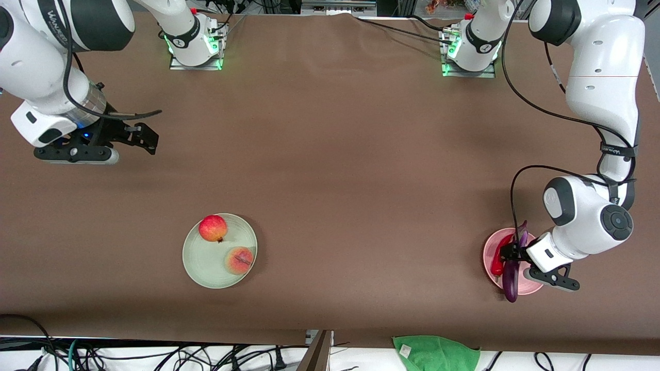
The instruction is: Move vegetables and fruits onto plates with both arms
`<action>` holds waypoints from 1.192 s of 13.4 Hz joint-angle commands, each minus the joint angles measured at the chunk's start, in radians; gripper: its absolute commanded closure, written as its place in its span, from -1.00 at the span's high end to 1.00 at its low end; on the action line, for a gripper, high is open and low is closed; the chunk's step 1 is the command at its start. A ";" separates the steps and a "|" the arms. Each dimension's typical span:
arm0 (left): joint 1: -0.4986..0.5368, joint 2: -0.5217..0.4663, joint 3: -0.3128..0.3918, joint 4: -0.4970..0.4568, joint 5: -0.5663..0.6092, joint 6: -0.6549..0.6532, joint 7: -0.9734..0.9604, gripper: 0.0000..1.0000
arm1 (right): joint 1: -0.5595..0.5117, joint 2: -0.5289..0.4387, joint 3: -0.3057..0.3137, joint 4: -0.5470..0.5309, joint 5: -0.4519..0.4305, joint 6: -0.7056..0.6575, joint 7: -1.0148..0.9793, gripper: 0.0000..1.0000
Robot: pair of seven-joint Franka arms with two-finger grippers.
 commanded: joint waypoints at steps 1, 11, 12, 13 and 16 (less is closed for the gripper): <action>-0.013 -0.028 0.014 0.015 -0.033 -0.057 0.011 1.00 | -0.068 -0.030 0.059 -0.036 0.023 0.018 0.021 1.00; -0.059 -0.414 0.031 -0.148 -0.038 -0.512 -0.303 1.00 | -0.068 0.002 0.028 0.064 0.034 0.016 0.007 1.00; -0.057 -0.444 0.031 -0.148 -0.038 -0.564 -0.308 1.00 | -0.069 0.002 0.028 0.065 0.029 0.016 0.007 1.00; -0.054 -0.474 0.032 -0.148 -0.038 -0.607 -0.317 1.00 | -0.069 0.002 0.026 0.068 0.029 0.015 0.007 1.00; -0.043 -0.574 0.032 -0.154 -0.003 -0.710 -0.345 1.00 | -0.069 0.000 0.026 0.073 0.023 0.010 0.007 1.00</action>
